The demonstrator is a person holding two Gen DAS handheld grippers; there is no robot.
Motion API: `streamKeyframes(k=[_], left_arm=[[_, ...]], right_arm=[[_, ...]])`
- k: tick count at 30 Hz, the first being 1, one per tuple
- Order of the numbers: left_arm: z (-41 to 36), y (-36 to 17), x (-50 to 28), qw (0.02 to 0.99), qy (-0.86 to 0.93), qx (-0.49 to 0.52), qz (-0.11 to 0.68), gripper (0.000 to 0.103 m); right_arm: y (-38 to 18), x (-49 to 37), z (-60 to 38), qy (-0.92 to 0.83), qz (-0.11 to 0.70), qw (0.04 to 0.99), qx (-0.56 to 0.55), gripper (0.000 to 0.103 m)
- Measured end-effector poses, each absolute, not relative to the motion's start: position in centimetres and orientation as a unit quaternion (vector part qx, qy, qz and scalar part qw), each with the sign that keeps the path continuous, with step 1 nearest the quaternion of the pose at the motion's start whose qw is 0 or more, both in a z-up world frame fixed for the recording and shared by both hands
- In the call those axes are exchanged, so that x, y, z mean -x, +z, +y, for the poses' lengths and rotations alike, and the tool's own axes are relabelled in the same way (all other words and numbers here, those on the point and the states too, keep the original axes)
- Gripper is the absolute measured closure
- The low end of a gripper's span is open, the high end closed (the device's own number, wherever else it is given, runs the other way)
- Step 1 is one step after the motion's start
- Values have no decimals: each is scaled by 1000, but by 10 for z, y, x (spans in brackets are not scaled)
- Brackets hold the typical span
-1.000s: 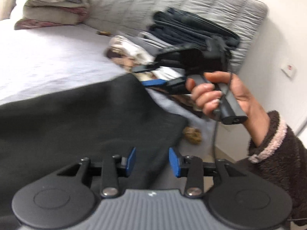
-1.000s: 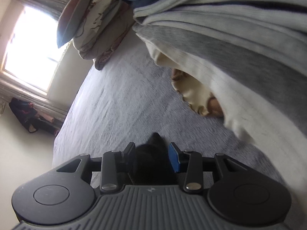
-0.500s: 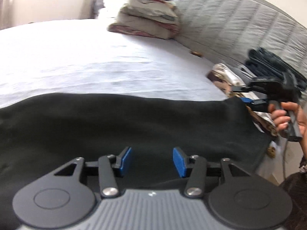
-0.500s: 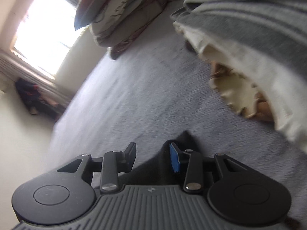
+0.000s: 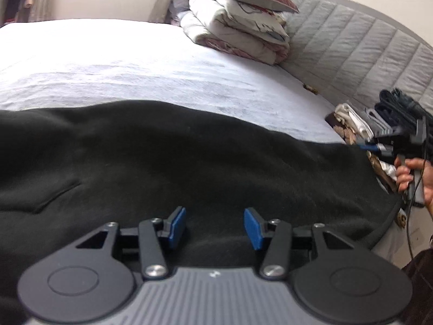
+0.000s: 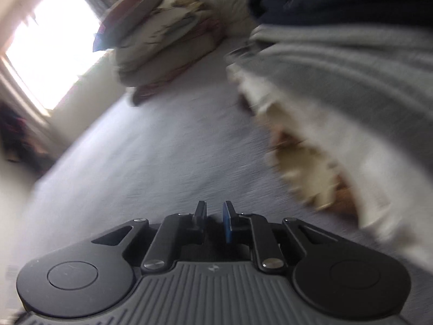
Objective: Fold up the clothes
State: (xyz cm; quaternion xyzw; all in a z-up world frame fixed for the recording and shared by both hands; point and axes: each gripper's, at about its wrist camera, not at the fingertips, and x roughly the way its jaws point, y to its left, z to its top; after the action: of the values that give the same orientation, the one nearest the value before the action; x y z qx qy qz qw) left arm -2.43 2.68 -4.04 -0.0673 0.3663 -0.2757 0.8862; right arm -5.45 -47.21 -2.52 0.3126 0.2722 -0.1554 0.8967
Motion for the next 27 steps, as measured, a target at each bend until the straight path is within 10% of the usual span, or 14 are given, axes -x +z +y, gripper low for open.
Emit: streamKeyframes(k=[7, 27], left_arm=[[90, -13, 56, 915, -191, 120, 334, 45], [242, -34, 45, 913, 48, 287, 286, 55]], right_arm=[[0, 74, -427, -31, 245, 936, -251, 65], [4, 114, -122, 404, 285, 868, 48, 65]])
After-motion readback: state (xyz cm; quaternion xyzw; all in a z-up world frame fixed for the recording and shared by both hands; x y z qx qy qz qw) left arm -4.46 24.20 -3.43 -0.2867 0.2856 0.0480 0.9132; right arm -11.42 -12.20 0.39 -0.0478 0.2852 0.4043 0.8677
